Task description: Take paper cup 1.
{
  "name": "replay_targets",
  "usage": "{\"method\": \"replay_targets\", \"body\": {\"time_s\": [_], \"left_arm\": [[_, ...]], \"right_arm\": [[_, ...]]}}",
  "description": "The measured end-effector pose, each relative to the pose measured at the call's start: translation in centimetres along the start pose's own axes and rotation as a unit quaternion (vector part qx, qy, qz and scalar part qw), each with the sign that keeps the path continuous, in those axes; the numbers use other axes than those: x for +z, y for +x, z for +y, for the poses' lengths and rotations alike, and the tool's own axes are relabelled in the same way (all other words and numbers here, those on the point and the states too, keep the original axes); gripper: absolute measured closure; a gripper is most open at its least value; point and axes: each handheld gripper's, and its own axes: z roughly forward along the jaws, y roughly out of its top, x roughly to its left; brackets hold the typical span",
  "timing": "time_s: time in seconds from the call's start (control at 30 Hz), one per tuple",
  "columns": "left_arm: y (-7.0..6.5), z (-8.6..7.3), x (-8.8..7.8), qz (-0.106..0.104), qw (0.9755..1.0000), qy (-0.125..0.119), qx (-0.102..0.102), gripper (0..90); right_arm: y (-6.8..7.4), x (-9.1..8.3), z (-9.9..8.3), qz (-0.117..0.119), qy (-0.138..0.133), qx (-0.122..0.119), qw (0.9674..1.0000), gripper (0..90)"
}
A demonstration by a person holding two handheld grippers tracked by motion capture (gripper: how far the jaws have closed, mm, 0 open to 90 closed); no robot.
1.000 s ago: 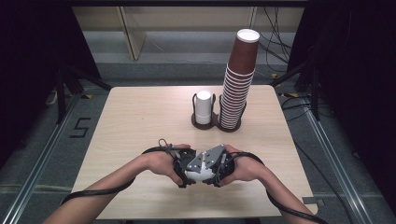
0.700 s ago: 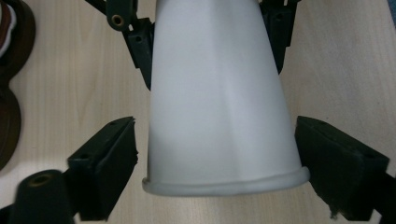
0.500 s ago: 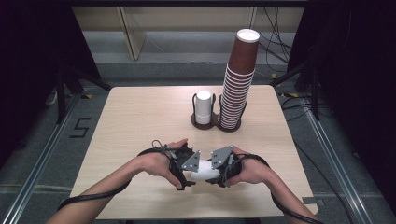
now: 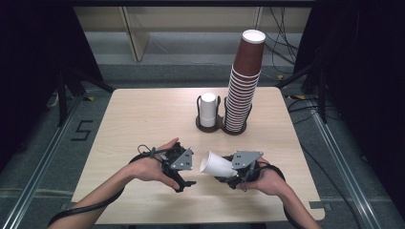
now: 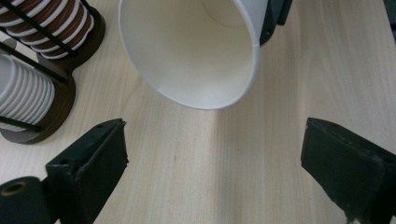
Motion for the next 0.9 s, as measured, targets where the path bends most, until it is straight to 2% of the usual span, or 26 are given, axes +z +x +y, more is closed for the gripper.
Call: {"method": "replay_targets", "body": {"time_s": [0.03,0.13,0.17,0.2,0.23,0.27,0.3,0.33,0.37,0.4,0.43,0.47,0.53,0.57,0.6,0.63,0.67,0.7,0.73,0.87,0.9], "left_arm": [[0.1,-0.1,0.0,0.001,1.0000,-0.003,-0.005,6.9],[0.3,-0.4,0.2,0.001,0.9998,-0.012,-0.019,6.9],[0.2,-0.4,0.4,0.003,0.9992,-0.022,-0.034,6.9],[0.4,-0.4,0.3,0.000,0.9996,-0.015,-0.025,7.1],[0.2,-0.5,0.5,0.002,0.9988,-0.026,-0.041,7.2],[0.5,-0.4,0.3,-0.002,0.9996,-0.012,-0.024,7.2],[0.4,-0.4,0.4,0.001,0.9992,-0.021,-0.035,7.2],[0.4,-0.4,0.4,0.001,0.9992,-0.021,-0.035,7.1],[0.5,-0.4,0.5,0.004,0.9981,-0.035,-0.051,7.1],[0.7,-0.3,0.5,0.002,0.9978,-0.036,-0.055,7.1],[0.7,-0.3,0.6,0.002,0.9963,-0.048,-0.071,7.2],[0.8,-0.2,0.6,0.002,0.9954,-0.054,-0.079,7.2],[0.9,0.0,0.8,0.002,0.9938,-0.061,-0.092,7.2],[1.0,0.1,0.8,-0.002,0.9934,-0.063,-0.096,7.2],[1.1,0.2,0.9,-0.005,0.9926,-0.067,-0.101,7.2],[1.1,0.3,0.9,-0.006,0.9918,-0.071,-0.106,7.2],[1.3,0.4,0.9,-0.005,0.9924,-0.069,-0.102,7.2],[1.3,0.5,1.0,-0.007,0.9913,-0.074,-0.109,7.2],[1.4,0.6,0.9,-0.006,0.9915,-0.074,-0.107,7.2],[1.5,0.7,1.1,-0.022,0.9874,-0.093,-0.126,7.2],[1.7,0.8,1.0,-0.026,0.9871,-0.091,-0.129,7.2]], "right_arm": [[0.1,0.0,-0.2,-0.006,-0.007,0.011,0.9999,33.2],[0.1,-0.1,-0.7,-0.024,-0.028,0.015,0.9992,33.2],[0.2,-0.2,-0.8,-0.027,-0.033,0.023,0.9988,33.2],[0.4,-0.2,-0.9,-0.030,-0.036,0.040,0.9981,33.1],[0.3,-0.2,-1.0,-0.030,-0.042,0.036,0.9980,33.1],[0.3,-0.2,-1.1,-0.034,-0.044,0.036,0.9978,33.1],[0.2,-0.2,-1.2,-0.036,-0.044,0.036,0.9977,33.1],[0.2,-0.2,-1.2,-0.036,-0.044,0.036,0.9977,33.1],[0.2,-0.2,-1.2,-0.047,-0.053,0.034,0.9969,33.1],[0.2,-0.2,-1.2,-0.049,-0.056,0.034,0.9967,33.1],[0.2,-0.2,-1.2,-0.050,-0.057,0.035,0.9965,33.1],[0.2,-0.2,-1.2,-0.058,-0.061,0.033,0.9959,33.1],[0.4,-0.1,-1.1,-0.058,-0.065,0.041,0.9954,33.1],[0.5,-0.1,-1.1,-0.058,-0.060,0.039,0.9957,33.1],[0.6,0.0,-1.2,-0.060,-0.059,0.048,0.9952,33.0],[0.6,0.1,-1.2,-0.063,-0.062,0.043,0.9951,33.0],[0.7,0.2,-1.2,-0.064,-0.064,0.038,0.9952,33.1],[0.6,0.2,-1.1,-0.064,-0.062,0.032,0.9955,33.0],[0.7,0.3,-1.1,-0.065,-0.062,0.036,0.9953,33.1],[0.7,0.3,-1.1,-0.073,-0.069,0.037,0.9943,33.1],[0.7,0.3,-1.2,-0.075,-0.071,0.039,0.9939,33.1]]}}
